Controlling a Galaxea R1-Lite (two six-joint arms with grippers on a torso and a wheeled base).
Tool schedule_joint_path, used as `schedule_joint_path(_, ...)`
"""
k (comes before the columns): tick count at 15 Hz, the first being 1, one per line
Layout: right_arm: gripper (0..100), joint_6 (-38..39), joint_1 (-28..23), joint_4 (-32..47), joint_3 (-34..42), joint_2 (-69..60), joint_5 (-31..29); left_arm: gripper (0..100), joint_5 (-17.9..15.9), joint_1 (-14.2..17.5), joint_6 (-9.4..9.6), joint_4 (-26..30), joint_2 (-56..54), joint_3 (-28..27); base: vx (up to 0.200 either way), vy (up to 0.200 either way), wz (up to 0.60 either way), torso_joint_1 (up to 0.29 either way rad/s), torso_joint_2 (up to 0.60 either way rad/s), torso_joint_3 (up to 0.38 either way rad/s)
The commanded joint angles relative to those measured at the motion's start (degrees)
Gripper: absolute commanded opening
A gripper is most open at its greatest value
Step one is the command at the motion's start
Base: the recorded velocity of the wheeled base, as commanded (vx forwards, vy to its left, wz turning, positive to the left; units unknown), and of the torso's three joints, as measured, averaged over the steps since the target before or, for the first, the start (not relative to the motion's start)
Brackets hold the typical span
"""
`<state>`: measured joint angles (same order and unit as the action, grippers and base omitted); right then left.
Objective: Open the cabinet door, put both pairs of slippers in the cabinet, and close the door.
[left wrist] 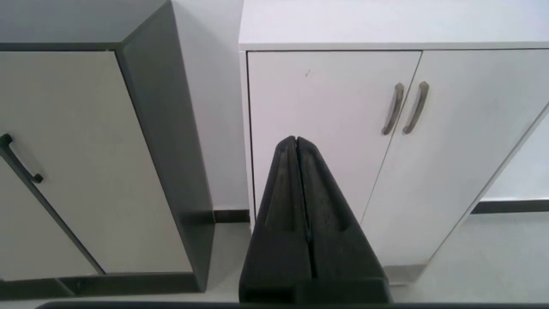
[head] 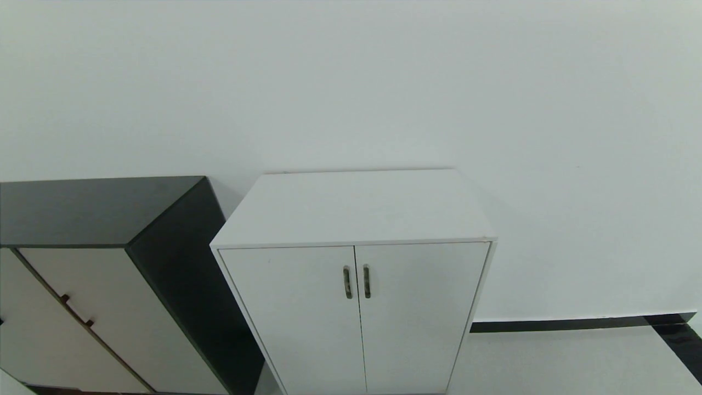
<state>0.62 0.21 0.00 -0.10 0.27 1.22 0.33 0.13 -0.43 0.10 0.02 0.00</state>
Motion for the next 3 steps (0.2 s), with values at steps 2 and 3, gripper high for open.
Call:
schedule_joint_path(2, 0, -0.18, -0.03, 0.00, 0.01, -0.27, 0.10, 0, 0.02, 0.04, -0.01, -0.01, -0.02, 0.00, 0.000, 0.000, 0.00, 0.000, 0.00, 0.000)
schedule_joint_path(3, 0, -0.18, -0.03, 0.00, 0.01, -0.27, 0.10, 0, 0.02, 0.04, -0.01, -0.01, 0.06, 0.00, 0.000, 0.000, 0.00, 0.000, 0.00, 0.000)
